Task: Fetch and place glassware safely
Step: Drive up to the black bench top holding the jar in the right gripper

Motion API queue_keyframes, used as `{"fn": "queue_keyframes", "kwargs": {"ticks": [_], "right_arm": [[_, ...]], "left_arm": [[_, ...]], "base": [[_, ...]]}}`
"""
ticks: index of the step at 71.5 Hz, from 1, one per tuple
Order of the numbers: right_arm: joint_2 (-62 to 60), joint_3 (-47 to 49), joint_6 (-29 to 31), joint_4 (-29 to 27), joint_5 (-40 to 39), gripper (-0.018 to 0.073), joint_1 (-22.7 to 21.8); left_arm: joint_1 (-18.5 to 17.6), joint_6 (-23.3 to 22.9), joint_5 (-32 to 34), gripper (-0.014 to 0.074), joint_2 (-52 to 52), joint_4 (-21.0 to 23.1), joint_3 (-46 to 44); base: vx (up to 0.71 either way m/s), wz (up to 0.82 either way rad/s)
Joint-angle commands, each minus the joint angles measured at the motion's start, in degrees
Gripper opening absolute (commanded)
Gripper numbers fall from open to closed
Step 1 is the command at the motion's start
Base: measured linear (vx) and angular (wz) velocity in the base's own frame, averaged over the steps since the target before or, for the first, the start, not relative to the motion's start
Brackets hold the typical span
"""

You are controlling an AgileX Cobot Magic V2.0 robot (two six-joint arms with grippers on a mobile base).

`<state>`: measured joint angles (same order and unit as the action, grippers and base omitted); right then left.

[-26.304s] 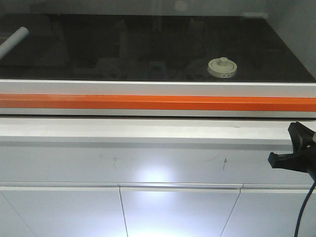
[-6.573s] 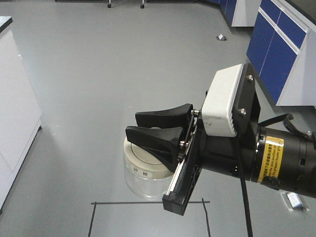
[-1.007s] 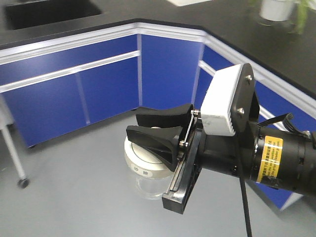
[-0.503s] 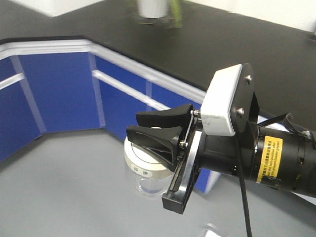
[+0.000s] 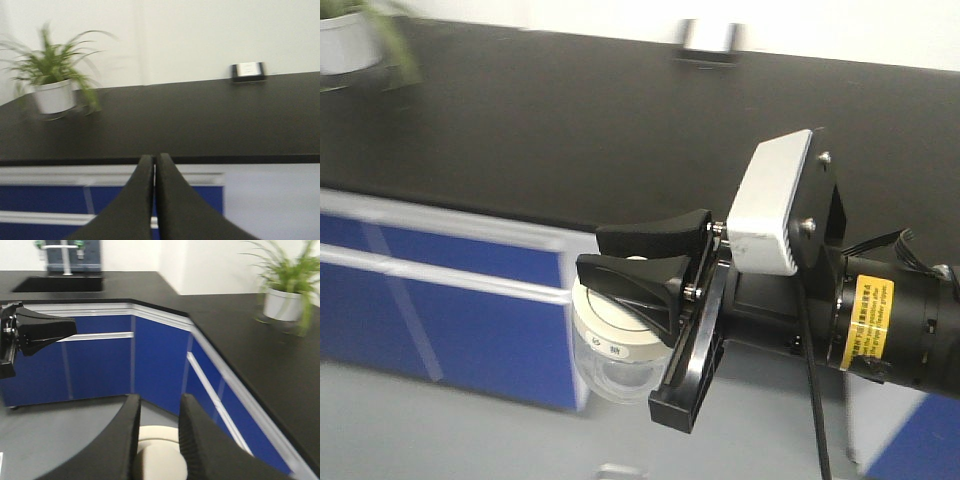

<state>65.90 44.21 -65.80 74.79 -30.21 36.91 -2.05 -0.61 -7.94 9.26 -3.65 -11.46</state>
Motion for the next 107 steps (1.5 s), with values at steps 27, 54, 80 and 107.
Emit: {"fn": "queue_keyframes", "kwargs": {"ticks": [27, 54, 80, 107], "right_arm": [[-1.5, 1.7, 0.3, -2.5, -2.3, -0.0001, 0.0], [-1.5, 1.7, 0.3, -2.5, -2.2, -0.0001, 0.0], [-1.5, 1.7, 0.3, -2.5, -2.2, -0.0001, 0.0], [-1.5, 1.7, 0.3, -2.5, -2.2, -0.0001, 0.0]], "left_arm": [[0.0, -0.5, 4.0, -0.0007, 0.7, 0.3, -1.7], [0.0, -0.5, 4.0, -0.0007, 0.7, 0.3, -1.7], [0.0, -0.5, 4.0, -0.0007, 0.7, 0.3, -1.7], [0.0, -0.5, 4.0, -0.0007, 0.7, 0.3, -1.7]], "base": [[0.18, -0.59], [0.2, -0.18], [0.15, 0.03], [0.11, 0.06]]}}
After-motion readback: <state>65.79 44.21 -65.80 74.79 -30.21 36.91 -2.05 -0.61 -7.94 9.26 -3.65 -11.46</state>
